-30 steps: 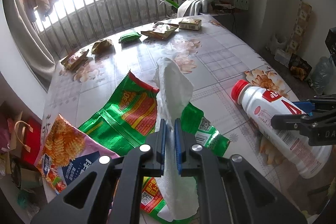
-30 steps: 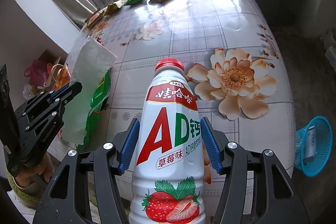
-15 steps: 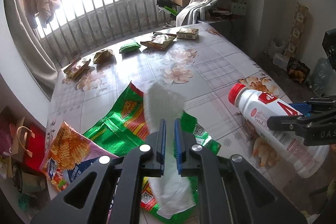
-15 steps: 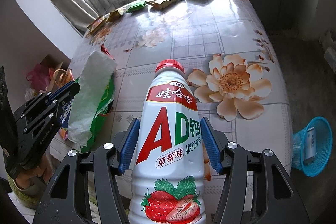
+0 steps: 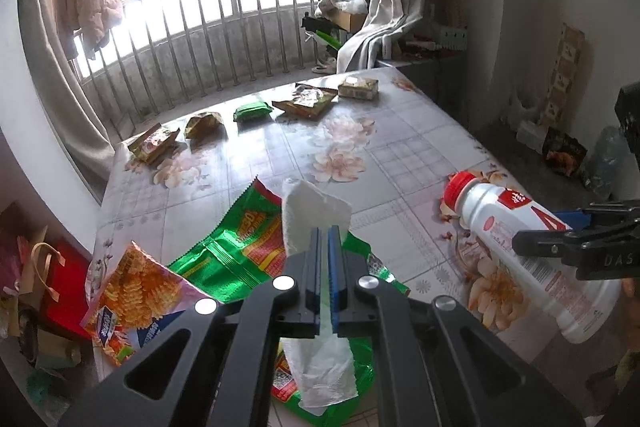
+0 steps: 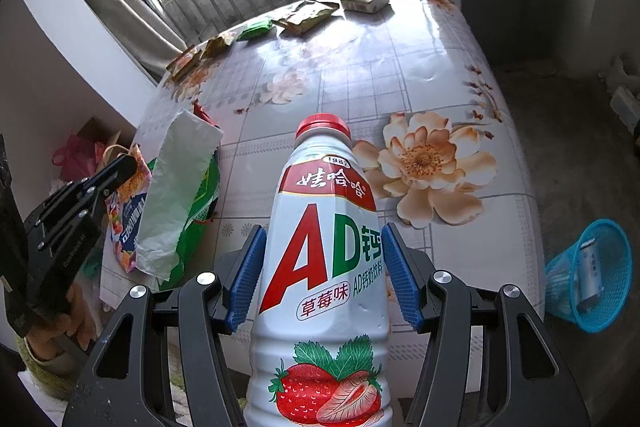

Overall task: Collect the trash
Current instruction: 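Lift the white tissue with the left tool while the right tool holds the AD bottle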

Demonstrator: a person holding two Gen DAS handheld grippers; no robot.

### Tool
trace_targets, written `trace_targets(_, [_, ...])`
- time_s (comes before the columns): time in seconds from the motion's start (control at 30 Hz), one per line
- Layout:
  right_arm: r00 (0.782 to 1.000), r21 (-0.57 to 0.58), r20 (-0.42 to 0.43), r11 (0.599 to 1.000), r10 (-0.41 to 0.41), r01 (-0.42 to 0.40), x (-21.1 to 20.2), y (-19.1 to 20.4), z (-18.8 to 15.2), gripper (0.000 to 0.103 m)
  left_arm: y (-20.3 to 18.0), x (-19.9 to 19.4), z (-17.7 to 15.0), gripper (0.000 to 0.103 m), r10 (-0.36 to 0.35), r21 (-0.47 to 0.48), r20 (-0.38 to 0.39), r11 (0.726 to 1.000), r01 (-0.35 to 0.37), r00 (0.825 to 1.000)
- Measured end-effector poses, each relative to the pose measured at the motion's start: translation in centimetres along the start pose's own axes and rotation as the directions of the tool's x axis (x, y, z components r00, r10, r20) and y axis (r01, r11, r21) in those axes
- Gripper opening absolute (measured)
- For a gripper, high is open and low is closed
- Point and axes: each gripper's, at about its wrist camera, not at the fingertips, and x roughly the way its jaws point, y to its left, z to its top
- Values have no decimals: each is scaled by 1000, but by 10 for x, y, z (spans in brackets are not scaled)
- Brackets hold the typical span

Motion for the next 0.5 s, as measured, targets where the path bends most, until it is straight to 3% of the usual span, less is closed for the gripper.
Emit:
trace_targets(0.13, [1000,13,4,1000,3,-3,0,-2,-3,55,13,3,-2,5,-85,-65,-25,994,83,996])
trace_targets(0.17, [1000,17,2,1000,4,-4,1,-3,-4,55,16,5,-3,13,-102,-85,-36,992,99,994])
trace_targets(0.2, [1000,24,-3,1000,6,-6,3,-4,-5,55,20,10,-5,28,-122,-120,-52,986,115,991])
trace_targets(0.27, [1000,33,-8,999,10,-10,6,-6,-6,55,28,20,-7,42,-144,-172,-76,977,129,987])
trace_targets(0.37, [1000,48,-12,999,17,-17,8,-10,-7,55,36,39,-9,43,-168,-228,-122,964,137,978])
trace_targets(0.5, [999,60,-20,998,25,-24,12,-15,-7,55,36,63,-11,44,-181,-234,-175,963,138,968])
